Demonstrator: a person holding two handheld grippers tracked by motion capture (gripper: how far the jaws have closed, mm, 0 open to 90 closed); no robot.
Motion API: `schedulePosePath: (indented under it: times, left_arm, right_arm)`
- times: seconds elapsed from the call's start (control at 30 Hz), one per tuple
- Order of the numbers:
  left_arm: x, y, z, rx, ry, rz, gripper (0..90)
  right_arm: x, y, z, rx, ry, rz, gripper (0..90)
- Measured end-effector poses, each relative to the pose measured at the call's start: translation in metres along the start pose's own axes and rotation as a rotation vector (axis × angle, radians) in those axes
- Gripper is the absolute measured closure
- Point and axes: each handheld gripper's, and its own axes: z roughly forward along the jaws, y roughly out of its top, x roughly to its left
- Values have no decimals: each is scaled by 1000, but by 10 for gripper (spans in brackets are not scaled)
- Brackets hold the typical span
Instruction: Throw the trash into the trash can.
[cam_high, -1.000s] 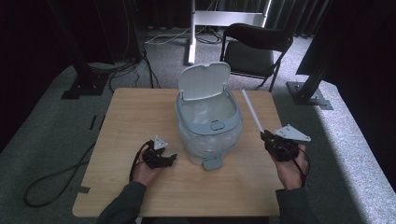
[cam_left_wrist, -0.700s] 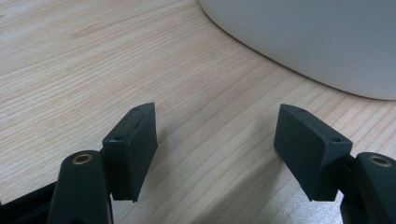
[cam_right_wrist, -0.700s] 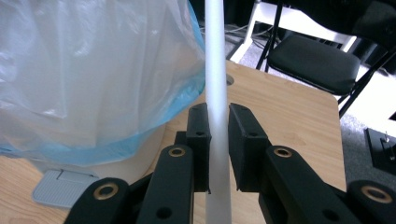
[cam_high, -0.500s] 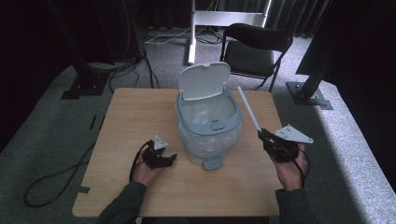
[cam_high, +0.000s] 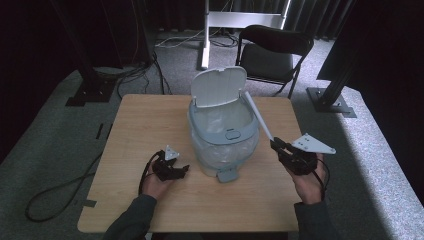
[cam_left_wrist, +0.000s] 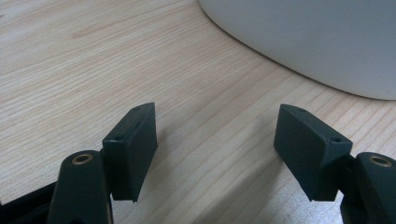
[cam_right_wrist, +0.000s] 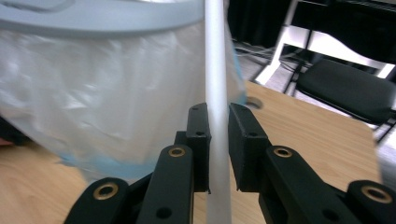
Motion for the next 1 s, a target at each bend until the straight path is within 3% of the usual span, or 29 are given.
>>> schedulePosePath:
  times: [0.13, 0.27, 0.73, 1.0]
  left_arm:
    - [0, 0, 0, 0, 0, 0, 302]
    - [0, 0, 0, 0, 0, 0, 302]
    - [0, 0, 0, 0, 0, 0, 302]
    - [0, 0, 0, 0, 0, 0, 302]
  right_arm:
    - [1, 2, -1, -23, 53, -2, 787]
    - [4, 5, 3, -9, 72, -20, 787]
    - [5, 14, 22, 58, 89, -64, 788]
    - [1, 25, 15, 24, 72, -68, 788]
